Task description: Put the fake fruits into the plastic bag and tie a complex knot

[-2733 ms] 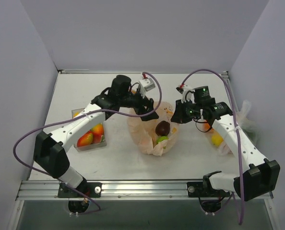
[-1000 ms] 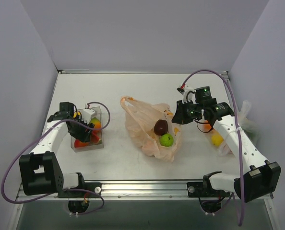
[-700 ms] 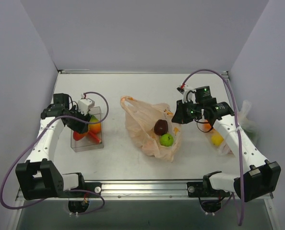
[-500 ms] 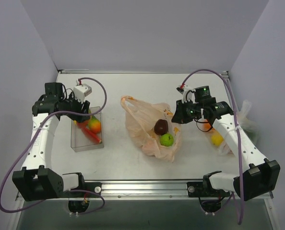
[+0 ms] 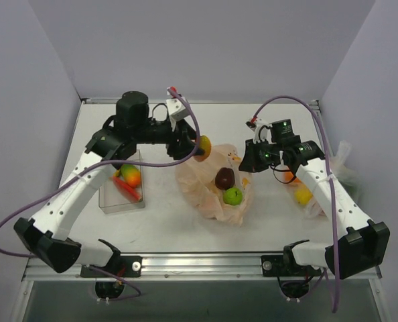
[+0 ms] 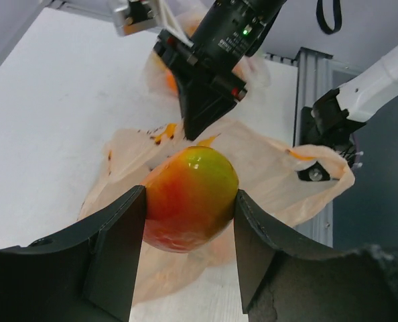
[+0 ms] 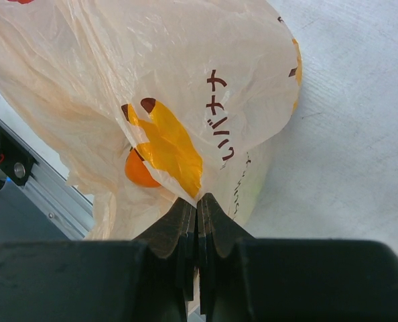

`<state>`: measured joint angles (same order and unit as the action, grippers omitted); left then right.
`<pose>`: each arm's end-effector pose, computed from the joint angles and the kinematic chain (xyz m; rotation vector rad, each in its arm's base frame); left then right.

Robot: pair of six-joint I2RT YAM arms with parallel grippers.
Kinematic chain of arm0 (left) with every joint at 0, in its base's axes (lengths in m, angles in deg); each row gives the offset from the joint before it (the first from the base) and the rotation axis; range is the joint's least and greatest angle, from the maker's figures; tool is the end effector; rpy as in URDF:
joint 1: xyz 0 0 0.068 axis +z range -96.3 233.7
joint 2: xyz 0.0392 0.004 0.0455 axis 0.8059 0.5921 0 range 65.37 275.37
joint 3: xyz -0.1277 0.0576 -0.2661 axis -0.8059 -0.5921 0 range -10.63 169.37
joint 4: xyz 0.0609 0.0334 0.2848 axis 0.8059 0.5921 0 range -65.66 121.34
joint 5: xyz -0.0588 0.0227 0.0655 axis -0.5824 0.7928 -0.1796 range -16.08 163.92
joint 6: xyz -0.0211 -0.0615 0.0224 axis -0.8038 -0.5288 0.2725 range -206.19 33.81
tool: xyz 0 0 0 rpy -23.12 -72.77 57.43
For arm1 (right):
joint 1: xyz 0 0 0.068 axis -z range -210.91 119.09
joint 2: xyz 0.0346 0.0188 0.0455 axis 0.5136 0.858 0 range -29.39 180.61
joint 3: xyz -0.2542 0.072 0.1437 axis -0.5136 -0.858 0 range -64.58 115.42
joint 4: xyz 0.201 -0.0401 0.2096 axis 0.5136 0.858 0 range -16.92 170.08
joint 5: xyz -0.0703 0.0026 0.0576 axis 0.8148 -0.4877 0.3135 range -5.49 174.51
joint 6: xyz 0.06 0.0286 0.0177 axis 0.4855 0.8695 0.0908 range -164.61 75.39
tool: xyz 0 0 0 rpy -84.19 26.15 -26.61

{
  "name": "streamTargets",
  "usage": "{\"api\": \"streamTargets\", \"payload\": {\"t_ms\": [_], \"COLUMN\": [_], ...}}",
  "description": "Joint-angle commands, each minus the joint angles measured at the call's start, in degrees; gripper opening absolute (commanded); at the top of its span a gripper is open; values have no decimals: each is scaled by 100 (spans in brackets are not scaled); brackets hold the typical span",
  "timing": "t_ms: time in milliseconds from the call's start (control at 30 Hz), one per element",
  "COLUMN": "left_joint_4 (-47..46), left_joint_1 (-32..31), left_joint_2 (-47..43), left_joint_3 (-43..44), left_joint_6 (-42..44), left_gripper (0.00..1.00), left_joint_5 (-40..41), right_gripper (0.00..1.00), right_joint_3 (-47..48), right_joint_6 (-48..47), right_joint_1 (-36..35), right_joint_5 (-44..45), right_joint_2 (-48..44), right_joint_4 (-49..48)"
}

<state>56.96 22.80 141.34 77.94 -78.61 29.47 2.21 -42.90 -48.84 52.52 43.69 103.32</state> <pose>0.2500 -0.1949 0.4780 1.1204 1.5884 -1.0124 0.2912 0.1253 0.3506 -0.6214 2.1216 0.8061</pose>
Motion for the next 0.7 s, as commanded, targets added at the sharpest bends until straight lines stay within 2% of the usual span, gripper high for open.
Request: {"api": "streamTargets", "payload": {"t_ms": [0,133,200,233,267,333,400,500,600,633,667], "left_joint_4": [-1370,-2223,-2889,-3058,-3164,-3043,-2631,-2121,-1751,-1637,-1262], "left_joint_1": [-364,-716,-795,-795,-804,-813,-795,-778,-463,-9,283], "left_joint_2": [559,998,1130,1270,1350,1534,1562,1247,632,300,140], "left_joint_3": [116,-322,-630,-727,-728,-588,-394,-419,-621,-666,-701], "left_joint_6": [-704,-922,-1134,-1327,-1381,-1364,-1311,-1039,-898,-863,-793], "left_gripper": [38,38,47,56,56,73,84,95,97,97,97], "left_joint_5": [-257,-258,-214,-170,-170,-196,-213,-153,-353,-528,-1052], "right_gripper": [0,0,0,0,0,0,0,0,0,0,0], "right_joint_3": [195,160,151,142,142,151,151,116,89,80,63], "right_joint_6": [101,311,408,461,461,505,514,496,488,479,444], "right_joint_1": [35,141,185,185,185,202,211,238,246,246,238], "right_joint_5": [-141,-317,-431,-449,-466,-510,-519,-528,-545,-545,-545], "right_joint_2": [31,75,93,93,93,101,66,22,-4,-22,-57], "right_joint_4": [61,79,70,61,61,70,79,87,87,87,96]}}
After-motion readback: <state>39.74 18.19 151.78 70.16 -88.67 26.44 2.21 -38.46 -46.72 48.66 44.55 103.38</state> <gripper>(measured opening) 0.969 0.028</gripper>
